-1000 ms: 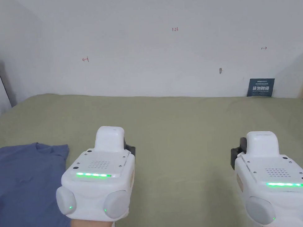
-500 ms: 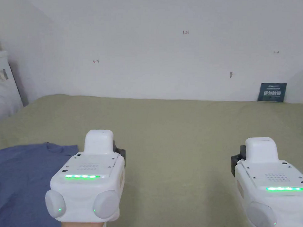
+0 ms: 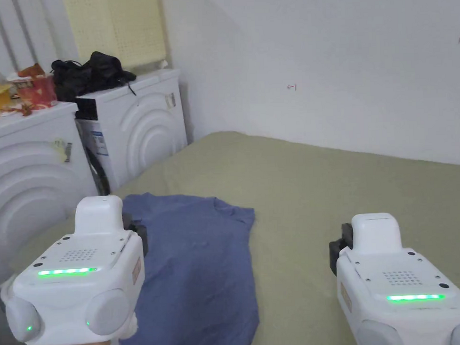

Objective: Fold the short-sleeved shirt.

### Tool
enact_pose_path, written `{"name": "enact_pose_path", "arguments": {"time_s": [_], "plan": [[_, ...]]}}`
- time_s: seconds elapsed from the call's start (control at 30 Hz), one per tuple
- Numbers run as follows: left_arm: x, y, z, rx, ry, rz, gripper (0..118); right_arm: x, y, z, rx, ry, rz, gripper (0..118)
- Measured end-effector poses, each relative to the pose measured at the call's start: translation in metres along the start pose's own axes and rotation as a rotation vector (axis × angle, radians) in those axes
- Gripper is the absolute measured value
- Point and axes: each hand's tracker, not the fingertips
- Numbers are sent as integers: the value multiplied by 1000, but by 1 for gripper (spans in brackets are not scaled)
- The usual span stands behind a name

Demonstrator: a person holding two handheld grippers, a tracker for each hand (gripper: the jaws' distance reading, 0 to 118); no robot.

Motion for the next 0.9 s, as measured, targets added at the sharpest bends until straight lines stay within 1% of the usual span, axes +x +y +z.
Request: {"name": "enact_pose_path", "arguments": {"time_s": [0.07,0.17,0.23,0.37,0.5,0.7,0.83,0.9], "plan": [[-19,-2,4,2,55,-6,1,-21,3,-4,1,55,3,0],[-38,-7,5,-12,82,11,1,-43,6,-6,11,96,14,0],[-45,-10,4,-19,90,24,1,-51,6,-8,9,120,18,0],[-49,-15,-4,-33,94,22,1,-59,5,-12,2,136,37,0],[-46,-19,-21,-55,64,26,1,-56,2,-22,-13,125,41,0],[-29,-28,-73,-127,7,20,1,-50,-10,-41,-47,115,38,0],[-11,-43,-135,-215,-44,0,1,-47,-26,-63,-101,112,33,0],[2,-52,-178,-298,-81,13,1,-46,-37,-74,-132,116,31,0]]}}
